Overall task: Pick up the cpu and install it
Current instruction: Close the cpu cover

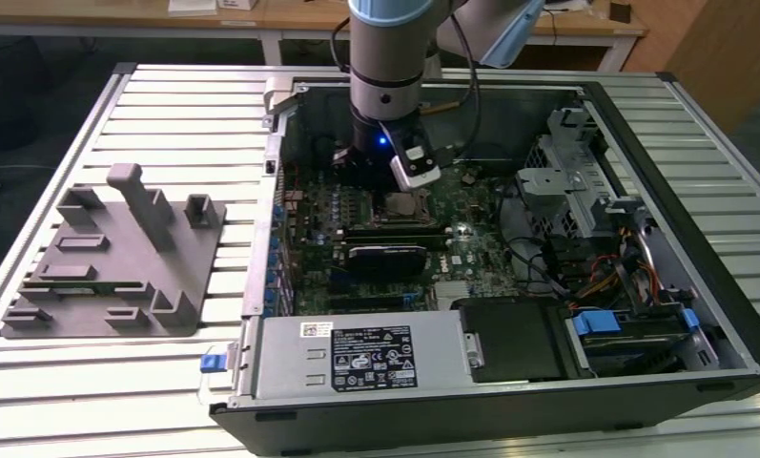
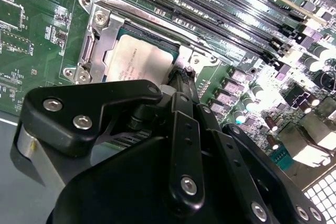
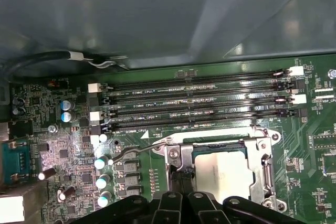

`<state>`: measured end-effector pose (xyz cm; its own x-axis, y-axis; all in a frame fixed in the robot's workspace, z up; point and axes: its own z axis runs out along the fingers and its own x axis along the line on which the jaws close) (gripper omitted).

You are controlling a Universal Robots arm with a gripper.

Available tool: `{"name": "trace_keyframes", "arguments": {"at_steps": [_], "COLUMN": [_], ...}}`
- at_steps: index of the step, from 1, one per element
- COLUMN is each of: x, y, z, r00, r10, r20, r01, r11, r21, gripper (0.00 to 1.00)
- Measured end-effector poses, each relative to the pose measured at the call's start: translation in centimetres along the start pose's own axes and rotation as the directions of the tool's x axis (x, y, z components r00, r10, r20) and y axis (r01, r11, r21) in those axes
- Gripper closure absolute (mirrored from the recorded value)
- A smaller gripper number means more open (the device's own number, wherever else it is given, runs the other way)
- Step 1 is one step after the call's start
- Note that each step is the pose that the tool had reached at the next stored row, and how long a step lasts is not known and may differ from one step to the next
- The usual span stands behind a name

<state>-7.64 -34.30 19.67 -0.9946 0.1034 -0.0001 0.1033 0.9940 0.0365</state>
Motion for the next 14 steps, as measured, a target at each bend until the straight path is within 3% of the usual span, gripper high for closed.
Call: {"name": "trace_keyframes", "arguments": {"at_steps": [9, 14], "x": [0.24, 0.24], "y": [-0.02, 0.01], "z": [-0.07, -0.85], "r00": [1.0, 1.0], "r10": [0.0, 0.0], "r20": [0.0002, 0.0002], "r01": [0.0, 0.0], "r11": [1.0, 1.0], "r21": [-0.0006, -0.0002], "gripper": [0.89, 0.89]}}
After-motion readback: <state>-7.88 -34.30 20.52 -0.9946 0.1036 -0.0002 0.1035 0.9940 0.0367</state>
